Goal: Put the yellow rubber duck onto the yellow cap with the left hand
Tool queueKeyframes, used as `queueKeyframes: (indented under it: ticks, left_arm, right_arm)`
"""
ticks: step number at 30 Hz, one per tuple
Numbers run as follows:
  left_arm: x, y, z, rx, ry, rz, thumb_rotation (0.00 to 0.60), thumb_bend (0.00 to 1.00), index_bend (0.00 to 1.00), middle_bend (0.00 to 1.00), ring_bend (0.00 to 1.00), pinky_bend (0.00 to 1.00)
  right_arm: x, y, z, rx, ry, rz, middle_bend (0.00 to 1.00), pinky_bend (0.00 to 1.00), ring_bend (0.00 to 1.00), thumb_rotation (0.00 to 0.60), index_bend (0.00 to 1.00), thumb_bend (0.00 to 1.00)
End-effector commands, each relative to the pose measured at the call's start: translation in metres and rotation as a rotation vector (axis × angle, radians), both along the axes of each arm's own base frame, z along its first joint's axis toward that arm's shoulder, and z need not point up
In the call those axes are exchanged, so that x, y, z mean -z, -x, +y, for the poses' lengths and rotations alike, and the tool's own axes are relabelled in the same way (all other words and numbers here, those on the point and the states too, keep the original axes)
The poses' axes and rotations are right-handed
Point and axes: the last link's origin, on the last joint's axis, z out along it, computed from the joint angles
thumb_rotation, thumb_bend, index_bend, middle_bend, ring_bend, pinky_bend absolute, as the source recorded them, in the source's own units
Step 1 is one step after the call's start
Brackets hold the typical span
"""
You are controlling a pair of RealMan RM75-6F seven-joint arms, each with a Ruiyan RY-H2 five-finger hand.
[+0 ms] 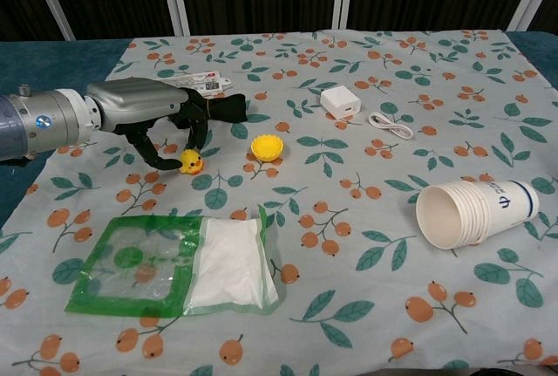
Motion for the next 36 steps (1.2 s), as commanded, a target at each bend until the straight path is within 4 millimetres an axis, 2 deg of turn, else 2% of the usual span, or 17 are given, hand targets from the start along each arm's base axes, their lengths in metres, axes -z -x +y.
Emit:
queueKeyframes:
  ticks: [1, 14, 36]
  left_arm:
    - [0.000, 0.000, 0.000, 0.002, -0.001, 0.000, 0.600, 0.31, 0.44, 0.41, 0.05, 0.12]
    - [-0.002, 0.000, 0.000, -0.003, -0.012, -0.010, 0.600, 0.29, 0.44, 0.42, 0.05, 0.12]
    - [0.010, 0.000, -0.002, 0.003, 0.003, -0.002, 0.600, 0.30, 0.47, 0.45, 0.06, 0.13]
  right_arm:
    - [0.000, 0.000, 0.000, 0.000, 0.001, 0.000, 0.08, 0.18, 0.09, 0.600, 0.10, 0.12]
    - [0.000, 0.000, 0.000, -0.001, -0.001, -0.002, 0.08, 0.18, 0.09, 0.600, 0.10, 0.12]
    - [0.000, 0.000, 0.000, 0.003, -0.001, -0.004, 0.08, 0.18, 0.09, 0.600, 0.10, 0.12]
